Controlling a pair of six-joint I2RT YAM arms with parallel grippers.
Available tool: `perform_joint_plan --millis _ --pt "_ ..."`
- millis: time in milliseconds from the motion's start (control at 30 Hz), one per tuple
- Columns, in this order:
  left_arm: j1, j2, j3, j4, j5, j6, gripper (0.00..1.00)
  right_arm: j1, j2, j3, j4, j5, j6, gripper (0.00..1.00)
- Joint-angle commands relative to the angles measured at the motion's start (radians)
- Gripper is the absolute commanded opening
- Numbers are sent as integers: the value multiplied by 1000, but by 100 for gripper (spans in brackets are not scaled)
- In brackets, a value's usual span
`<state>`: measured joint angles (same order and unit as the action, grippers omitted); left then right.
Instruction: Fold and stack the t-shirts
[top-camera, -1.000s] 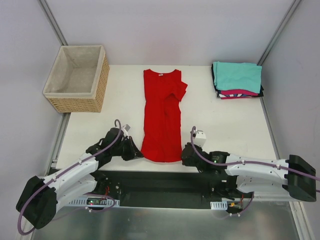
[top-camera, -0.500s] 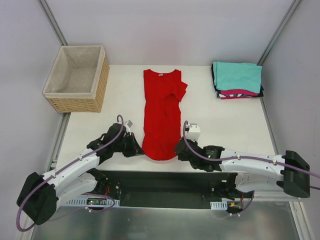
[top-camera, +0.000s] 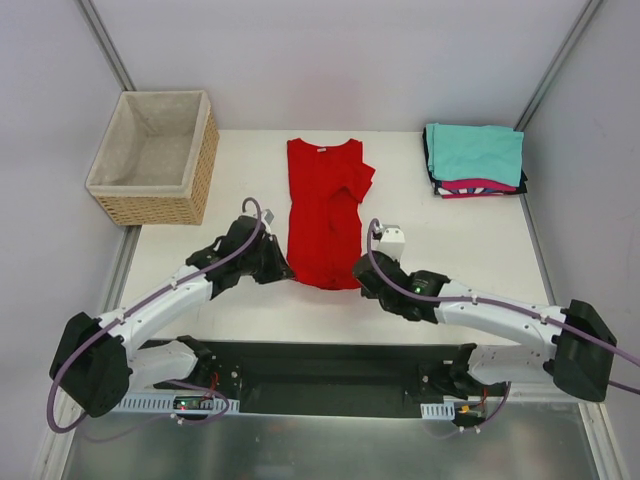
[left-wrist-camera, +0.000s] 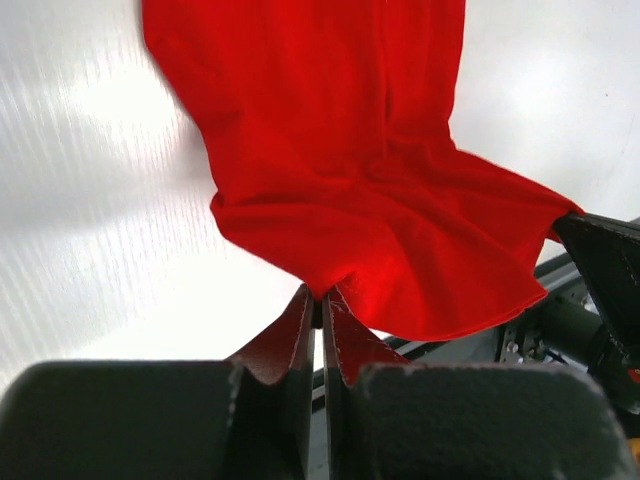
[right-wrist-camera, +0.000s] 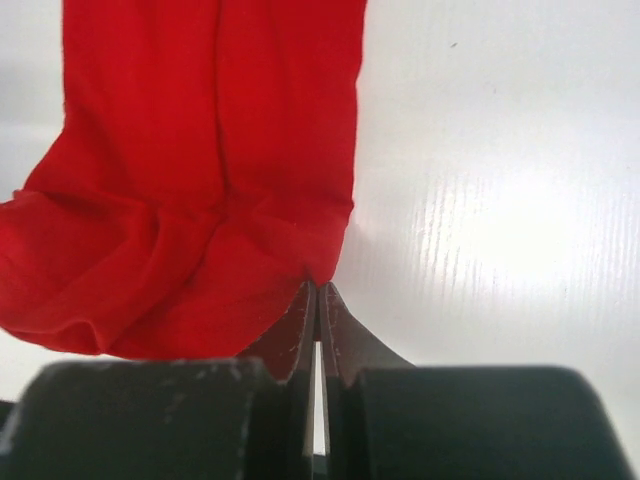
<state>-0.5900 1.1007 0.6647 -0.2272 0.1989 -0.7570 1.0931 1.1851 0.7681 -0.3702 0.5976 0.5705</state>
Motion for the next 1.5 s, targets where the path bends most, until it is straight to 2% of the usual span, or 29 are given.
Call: perform_joint_plan --millis 0,233,600,1133,1467 --pt "5 62 105 -12 -78 67 2 -56 34 59 47 -31 -76 1" --pt "53 195 211 -12 -93 114 2 -162 125 129 106 -113 -146 1" --pt "122 321 337 -11 -78 143 2 -275 269 269 136 -206 -211 0" --pt "147 338 423 -15 -78 140 2 -357 321 388 120 -262 -259 1" --pt "188 442 532 -29 -72 150 2 -409 403 477 102 -291 -274 1"
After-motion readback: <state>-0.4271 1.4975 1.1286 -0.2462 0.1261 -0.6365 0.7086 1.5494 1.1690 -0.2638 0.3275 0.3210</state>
